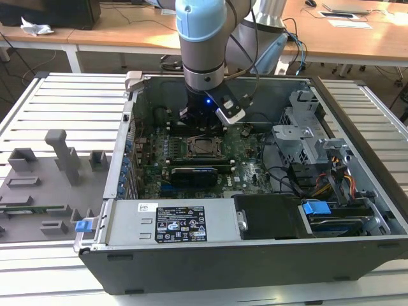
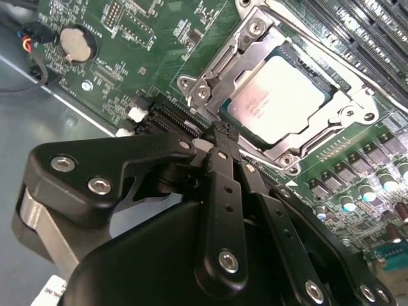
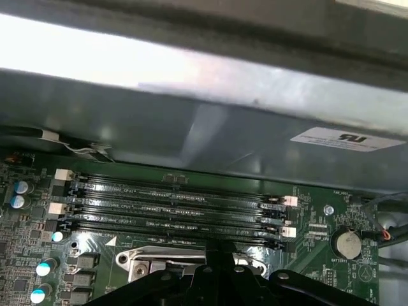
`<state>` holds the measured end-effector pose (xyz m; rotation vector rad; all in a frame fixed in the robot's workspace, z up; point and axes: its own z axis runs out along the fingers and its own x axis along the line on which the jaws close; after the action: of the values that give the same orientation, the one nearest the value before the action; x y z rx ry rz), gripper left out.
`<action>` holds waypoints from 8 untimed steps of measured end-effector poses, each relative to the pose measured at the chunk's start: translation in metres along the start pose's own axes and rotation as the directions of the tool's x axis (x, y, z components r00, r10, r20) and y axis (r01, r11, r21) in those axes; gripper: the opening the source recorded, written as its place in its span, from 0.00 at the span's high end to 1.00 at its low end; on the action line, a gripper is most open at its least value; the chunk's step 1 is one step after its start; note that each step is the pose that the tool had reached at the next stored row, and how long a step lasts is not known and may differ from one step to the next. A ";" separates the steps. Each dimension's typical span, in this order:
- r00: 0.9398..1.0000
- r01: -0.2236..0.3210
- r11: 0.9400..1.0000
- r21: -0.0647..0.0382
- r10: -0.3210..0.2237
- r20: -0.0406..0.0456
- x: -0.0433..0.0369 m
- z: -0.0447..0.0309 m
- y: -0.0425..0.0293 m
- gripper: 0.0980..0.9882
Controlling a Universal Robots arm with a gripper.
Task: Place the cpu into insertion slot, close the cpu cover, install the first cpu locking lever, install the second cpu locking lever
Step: 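Install the first cpu locking lever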
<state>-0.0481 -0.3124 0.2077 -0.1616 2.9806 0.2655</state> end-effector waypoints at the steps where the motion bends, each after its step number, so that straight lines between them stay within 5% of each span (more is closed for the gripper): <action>1: 1.000 -0.002 1.000 0.002 0.002 0.000 0.0000 0.0002 0.0004 0.99; 8: 1.000 -0.007 1.000 0.017 0.007 0.000 -0.0008 0.0022 0.0090 0.99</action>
<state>-0.0482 -0.3032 0.2073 -0.1495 2.9833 0.2407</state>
